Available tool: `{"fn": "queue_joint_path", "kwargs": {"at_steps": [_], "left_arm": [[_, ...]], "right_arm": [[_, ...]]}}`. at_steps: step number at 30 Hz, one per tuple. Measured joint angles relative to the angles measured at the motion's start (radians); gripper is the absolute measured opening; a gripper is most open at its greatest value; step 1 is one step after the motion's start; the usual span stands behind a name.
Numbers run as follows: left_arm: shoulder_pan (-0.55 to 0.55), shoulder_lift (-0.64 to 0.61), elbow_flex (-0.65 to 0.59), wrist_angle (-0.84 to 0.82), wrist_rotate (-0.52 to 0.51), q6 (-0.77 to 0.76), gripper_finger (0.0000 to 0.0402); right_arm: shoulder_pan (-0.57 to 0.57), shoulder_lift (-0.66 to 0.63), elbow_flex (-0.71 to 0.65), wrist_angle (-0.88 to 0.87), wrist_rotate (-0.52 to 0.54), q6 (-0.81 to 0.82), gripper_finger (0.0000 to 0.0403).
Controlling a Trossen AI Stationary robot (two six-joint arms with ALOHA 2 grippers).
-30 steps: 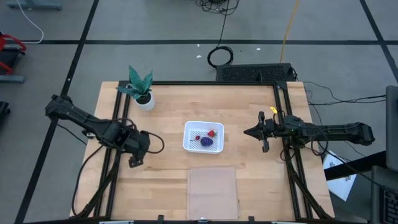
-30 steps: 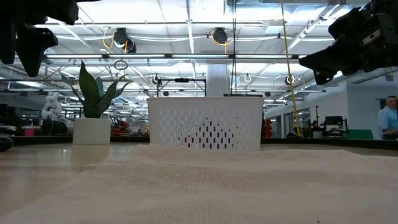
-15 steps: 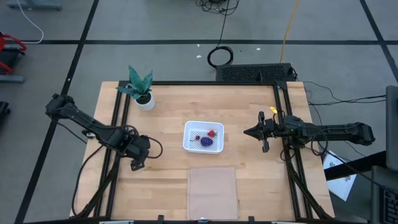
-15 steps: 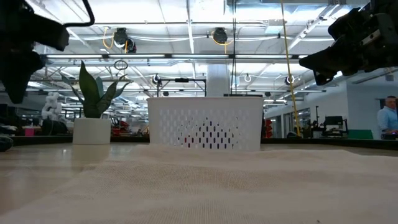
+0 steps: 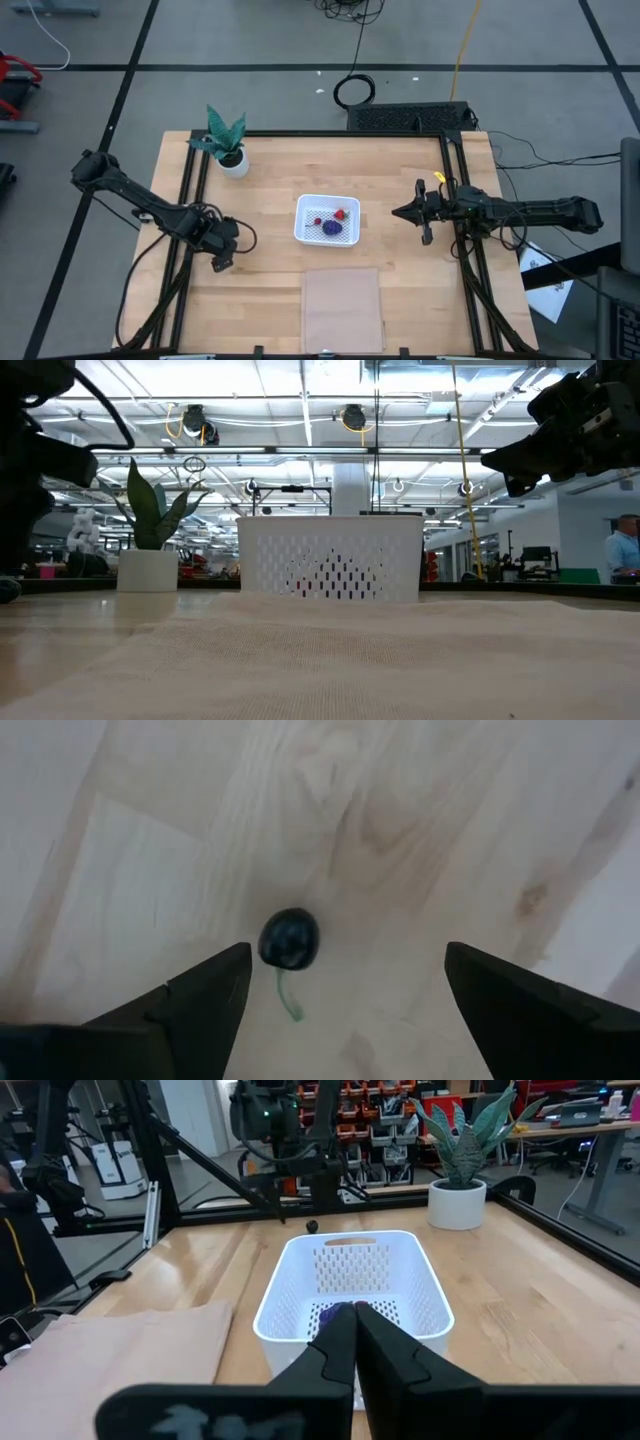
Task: Pick and placing Produce into tupperware
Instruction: Put the black cherry into the white bin
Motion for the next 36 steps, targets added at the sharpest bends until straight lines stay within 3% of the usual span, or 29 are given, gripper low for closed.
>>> {"fn": "queue_joint_path", "kwargs": {"at_steps": [20,26,31,36], "left_arm": [[0.122,0.000,-0.011,-0.018,-0.026,0.099,0.0335],[0.129,0.001,-0.022,-0.017,-0.003,0.076,0.0335],[0.134,0.002,-0.071,-0.005,0.042,-0.034,0.0335],[0.134,0.002,-0.083,0.020,0.029,-0.010,0.0335]], "right_arm": [[-0.001,0.024,0.000,0.000,0.000,-0.001,0.0000],[-0.001,0.024,0.000,0.000,0.000,-0.001,0.0000],[0.000,0.025,0.000,0.000,0.000,-0.001,0.0000],[-0.001,0.025,0.000,0.000,0.000,-0.001,0.0000]]}}
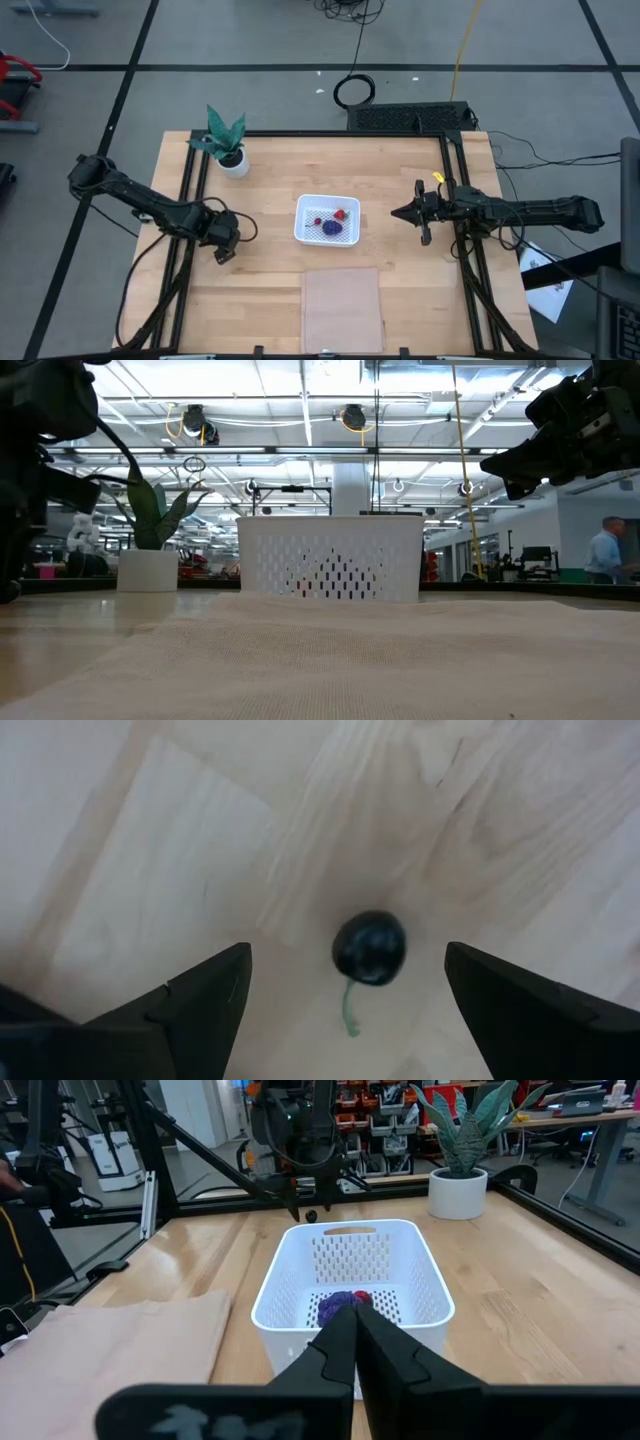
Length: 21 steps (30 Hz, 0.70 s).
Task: Pick and placing Produce into tupperware
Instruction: Put the black cherry into the white bin
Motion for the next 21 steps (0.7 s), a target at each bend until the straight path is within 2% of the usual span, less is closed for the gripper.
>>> {"fn": "queue_joint_path", "kwargs": {"at_steps": [6,13,21], "left_arm": [[0.000,0.000,0.000,0.002,-0.025,0.013,0.0335],[0.000,0.000,0.000,0.001,-0.072,-0.057,0.0335],[0.000,0.000,0.000,0.023,-0.004,-0.108,0.0335]], "right_arm": [[0.000,0.002,0.000,0.000,0.000,0.000,0.0000],[0.000,0.002,0.000,0.000,0.000,0.000,0.0000],[0.000,0.002,0.000,0.000,0.000,0.000,0.0000]]}}
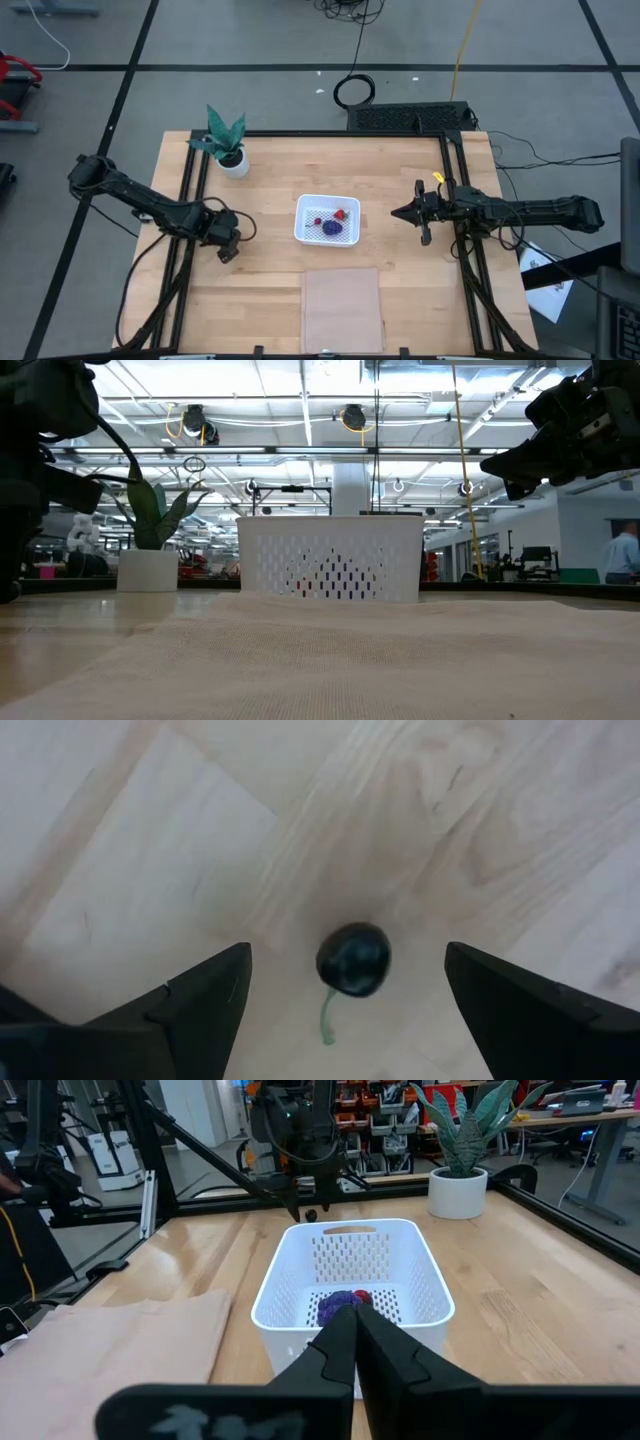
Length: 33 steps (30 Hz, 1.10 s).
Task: Pick and placing Produce into tupperware
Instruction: Put the black cherry into the white bin
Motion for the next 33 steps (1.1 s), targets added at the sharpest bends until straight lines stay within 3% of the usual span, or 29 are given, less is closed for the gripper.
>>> {"fn": "queue_joint_path", "kwargs": {"at_steps": [16,33], "left_arm": [[0.000,0.000,0.000,0.001,0.012,-0.011,0.0329],[0.000,0.000,0.000,0.026,0.051,0.024,0.0175]], "right_arm": [[0.000,0.000,0.000,0.000,0.000,0.000,0.0000],[0.000,0.000,0.000,0.000,0.000,0.000,0.0000]]}}
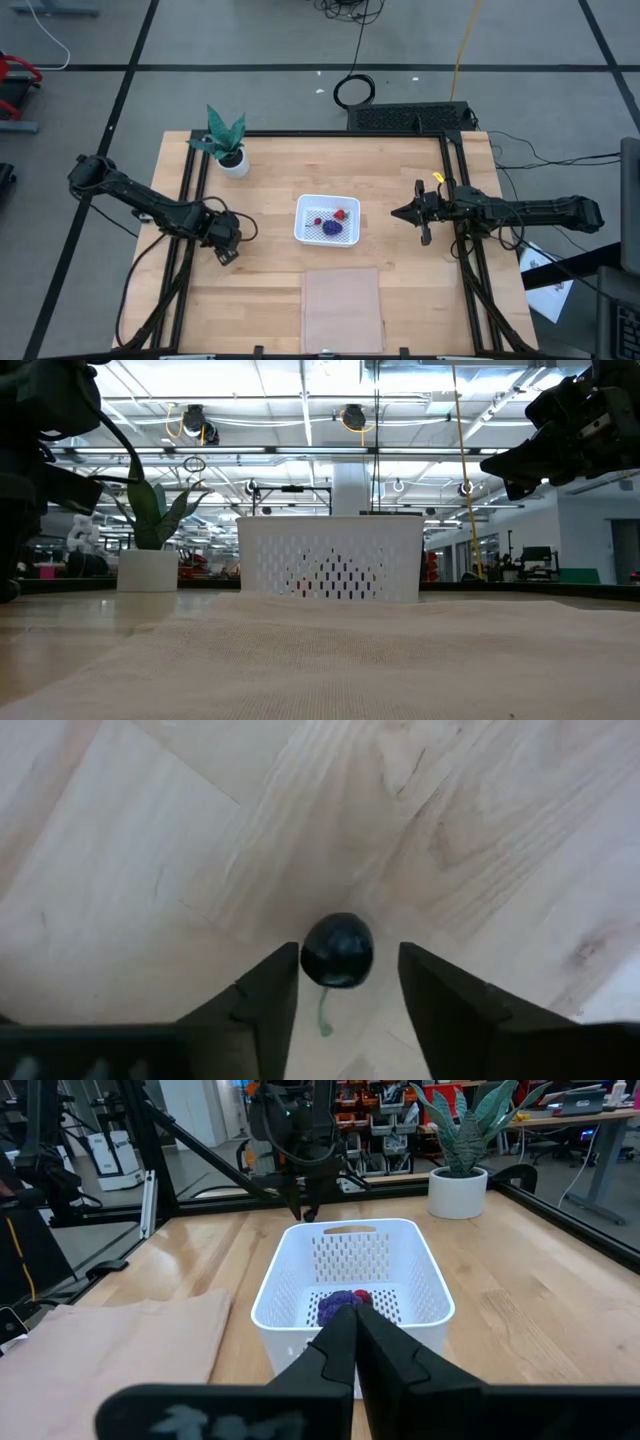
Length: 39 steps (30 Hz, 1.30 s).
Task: Pick and placing Produce into tupperware
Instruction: Put the black cherry into the white bin
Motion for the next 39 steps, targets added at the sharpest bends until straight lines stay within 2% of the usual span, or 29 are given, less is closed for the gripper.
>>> {"fn": "queue_joint_path", "kwargs": {"at_steps": [21,28,39], "left_arm": [[0.000,-0.001,0.002,0.000,-0.006,0.012,0.0082],[0.000,0.001,0.014,-0.005,0.002,0.038,0.0080],[0.000,0.000,0.144,-0.045,0.001,0.136,0.0081]], "right_arm": [[0.000,0.000,0.000,0.000,0.000,0.000,0.0000],[0.000,0.000,0.000,0.000,0.000,0.000,0.0000],[0.000,0.000,0.000,0.000,0.000,0.000,0.0000]]}}
